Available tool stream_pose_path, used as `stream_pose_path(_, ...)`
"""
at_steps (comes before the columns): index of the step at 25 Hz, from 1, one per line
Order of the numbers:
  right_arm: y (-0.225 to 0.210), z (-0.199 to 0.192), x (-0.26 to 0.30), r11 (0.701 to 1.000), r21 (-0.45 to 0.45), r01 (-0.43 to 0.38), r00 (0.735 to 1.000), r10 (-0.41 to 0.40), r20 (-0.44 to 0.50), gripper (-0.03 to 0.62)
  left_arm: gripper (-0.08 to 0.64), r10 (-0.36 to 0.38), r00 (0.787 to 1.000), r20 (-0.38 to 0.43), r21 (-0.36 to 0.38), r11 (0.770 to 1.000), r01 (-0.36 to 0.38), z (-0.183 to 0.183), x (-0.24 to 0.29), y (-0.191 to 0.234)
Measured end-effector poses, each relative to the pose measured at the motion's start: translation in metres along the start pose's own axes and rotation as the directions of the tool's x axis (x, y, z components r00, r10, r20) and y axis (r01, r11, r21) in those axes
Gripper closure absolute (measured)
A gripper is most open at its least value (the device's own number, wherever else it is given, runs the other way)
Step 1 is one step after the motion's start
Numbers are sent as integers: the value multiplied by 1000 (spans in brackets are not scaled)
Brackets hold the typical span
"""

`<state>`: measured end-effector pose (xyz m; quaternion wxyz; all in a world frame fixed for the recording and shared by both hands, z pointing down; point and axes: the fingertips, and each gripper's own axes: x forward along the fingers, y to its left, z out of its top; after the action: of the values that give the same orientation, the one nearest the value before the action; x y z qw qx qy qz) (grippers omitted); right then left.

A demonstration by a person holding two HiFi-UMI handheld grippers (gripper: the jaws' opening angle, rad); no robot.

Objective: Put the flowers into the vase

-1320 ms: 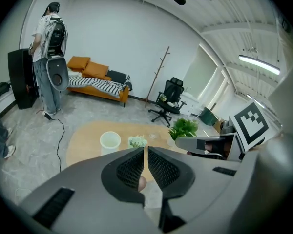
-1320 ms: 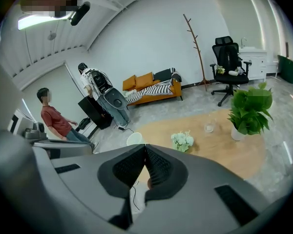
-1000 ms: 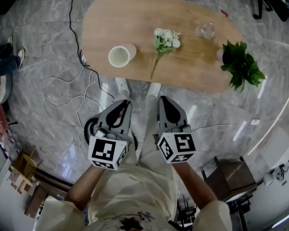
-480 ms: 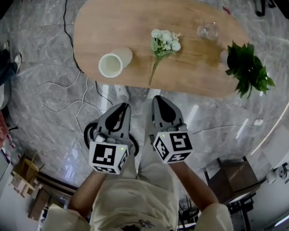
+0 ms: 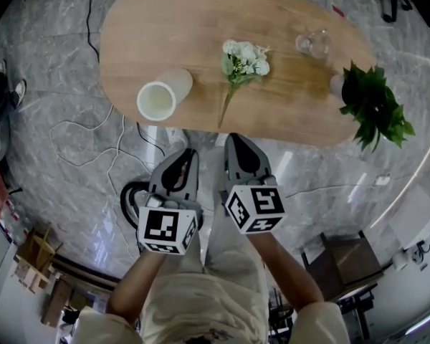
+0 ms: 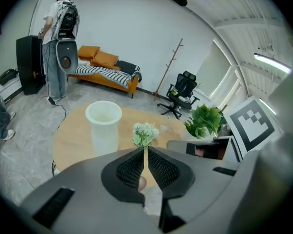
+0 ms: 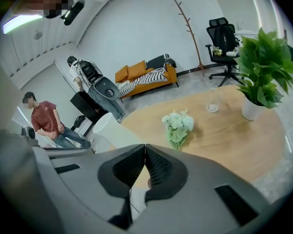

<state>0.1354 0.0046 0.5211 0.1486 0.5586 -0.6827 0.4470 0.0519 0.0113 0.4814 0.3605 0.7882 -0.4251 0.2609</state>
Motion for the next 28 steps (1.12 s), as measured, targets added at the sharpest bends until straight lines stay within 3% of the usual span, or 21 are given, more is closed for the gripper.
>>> stream_pose_path(23, -51, -22, 95, 997, 25, 78, 993, -75, -88, 583, 526, 45, 999, -12, -96, 994, -46, -35, 45, 33)
stream_pose_path(28, -55, -29, 110, 996, 8, 94, 989, -93, -115, 548, 526, 51, 999, -16, -115, 992, -53, -39, 49, 39)
